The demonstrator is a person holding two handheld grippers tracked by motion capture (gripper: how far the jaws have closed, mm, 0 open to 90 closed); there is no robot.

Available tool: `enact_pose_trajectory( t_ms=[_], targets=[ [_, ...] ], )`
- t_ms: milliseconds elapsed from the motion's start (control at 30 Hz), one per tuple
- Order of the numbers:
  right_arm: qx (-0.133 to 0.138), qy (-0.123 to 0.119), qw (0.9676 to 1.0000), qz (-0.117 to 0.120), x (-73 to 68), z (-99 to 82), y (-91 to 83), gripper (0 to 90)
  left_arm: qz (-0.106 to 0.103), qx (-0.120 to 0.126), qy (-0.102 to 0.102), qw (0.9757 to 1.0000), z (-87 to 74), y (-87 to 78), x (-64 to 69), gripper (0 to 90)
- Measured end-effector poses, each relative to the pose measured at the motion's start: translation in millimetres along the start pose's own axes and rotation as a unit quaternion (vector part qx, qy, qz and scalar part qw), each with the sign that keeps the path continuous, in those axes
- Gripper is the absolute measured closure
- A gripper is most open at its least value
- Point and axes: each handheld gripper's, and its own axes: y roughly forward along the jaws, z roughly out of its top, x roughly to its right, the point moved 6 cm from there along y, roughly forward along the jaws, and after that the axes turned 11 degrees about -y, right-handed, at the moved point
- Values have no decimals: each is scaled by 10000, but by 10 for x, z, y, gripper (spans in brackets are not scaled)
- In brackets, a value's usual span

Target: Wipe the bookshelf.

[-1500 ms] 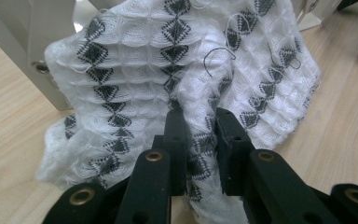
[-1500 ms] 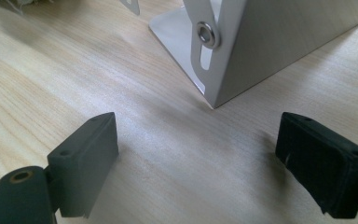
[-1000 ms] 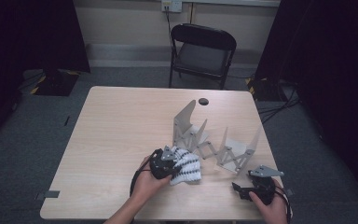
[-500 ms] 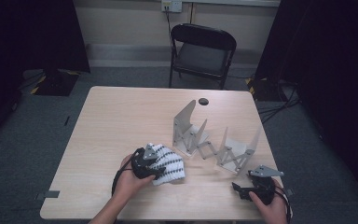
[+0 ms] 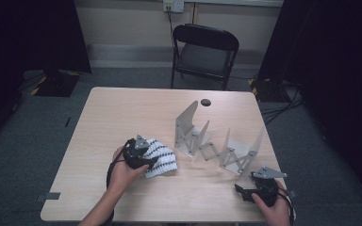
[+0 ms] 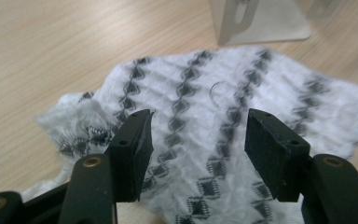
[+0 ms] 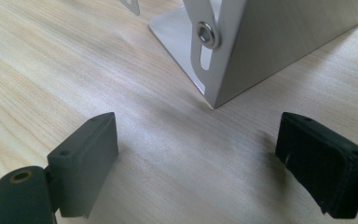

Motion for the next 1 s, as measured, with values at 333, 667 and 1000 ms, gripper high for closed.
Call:
enact_pose_trajectory(
  t_ms=[333, 667, 1000],
  targets=[
    [-1, 1, 10000, -4, 0, 0, 0, 123, -340, -164, 280, 9989, -125, 53, 236, 458],
    [1, 3, 10000, -5, 0, 1, 1, 122, -183, -121, 116, 9997, -141, 219, 111, 458],
    [1, 4, 10000, -5, 0, 1, 1, 122, -42, -36, -46, 10000, 38, 339, -41, 527]
  ],
)
